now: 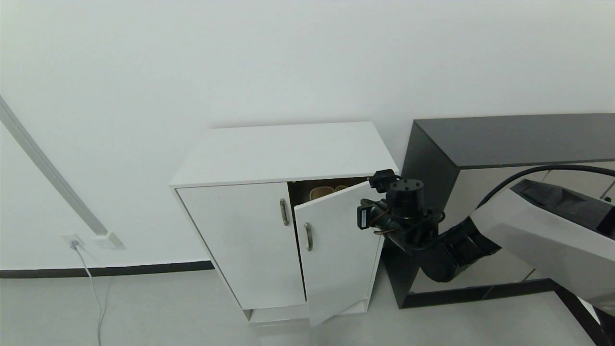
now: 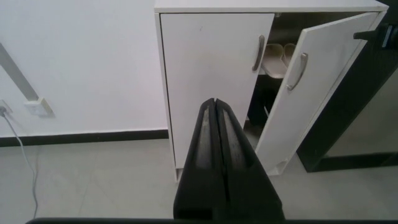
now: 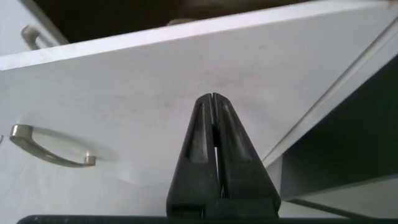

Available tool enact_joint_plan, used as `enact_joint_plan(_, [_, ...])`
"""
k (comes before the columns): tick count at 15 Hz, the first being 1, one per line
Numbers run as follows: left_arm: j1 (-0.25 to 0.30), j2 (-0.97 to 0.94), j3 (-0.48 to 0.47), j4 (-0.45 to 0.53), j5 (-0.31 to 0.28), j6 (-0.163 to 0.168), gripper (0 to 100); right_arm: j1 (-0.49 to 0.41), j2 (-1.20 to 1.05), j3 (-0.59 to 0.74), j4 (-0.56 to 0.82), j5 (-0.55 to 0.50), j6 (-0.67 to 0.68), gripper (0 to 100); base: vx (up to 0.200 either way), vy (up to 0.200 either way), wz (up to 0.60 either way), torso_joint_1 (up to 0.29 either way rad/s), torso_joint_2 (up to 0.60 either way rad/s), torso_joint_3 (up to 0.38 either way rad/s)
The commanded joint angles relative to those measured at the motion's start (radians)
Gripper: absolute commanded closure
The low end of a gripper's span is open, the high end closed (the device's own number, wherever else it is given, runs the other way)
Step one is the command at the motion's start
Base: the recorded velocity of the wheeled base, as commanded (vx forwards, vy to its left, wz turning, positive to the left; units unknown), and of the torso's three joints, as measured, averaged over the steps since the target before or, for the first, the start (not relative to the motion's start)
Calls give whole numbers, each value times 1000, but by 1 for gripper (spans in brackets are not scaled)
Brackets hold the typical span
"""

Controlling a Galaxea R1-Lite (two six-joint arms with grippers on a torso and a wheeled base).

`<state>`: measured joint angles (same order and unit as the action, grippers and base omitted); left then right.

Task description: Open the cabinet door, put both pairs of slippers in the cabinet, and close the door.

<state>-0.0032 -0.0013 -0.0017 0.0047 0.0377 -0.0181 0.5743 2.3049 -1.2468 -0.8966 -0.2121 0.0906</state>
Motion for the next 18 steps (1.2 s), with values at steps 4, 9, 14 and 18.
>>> enact_joint_plan(4, [0, 1, 0, 0, -2, 1, 100, -19, 62, -89, 1, 11, 0, 100, 0, 0, 0, 0, 0, 0])
enact_joint_plan(9, [0, 1, 0, 0, -2, 1, 100, -33, 88, -134, 4, 11, -2, 100, 0, 0, 0, 0, 0, 0])
enact_joint_plan(14, [0, 1, 0, 0, -2, 1, 100, -50, 134, -212, 8, 11, -6, 100, 0, 0, 0, 0, 0, 0])
enact_joint_plan(18, [0, 1, 0, 0, -2, 1, 100, -53, 139, -229, 21, 11, -6, 100, 0, 0, 0, 0, 0, 0])
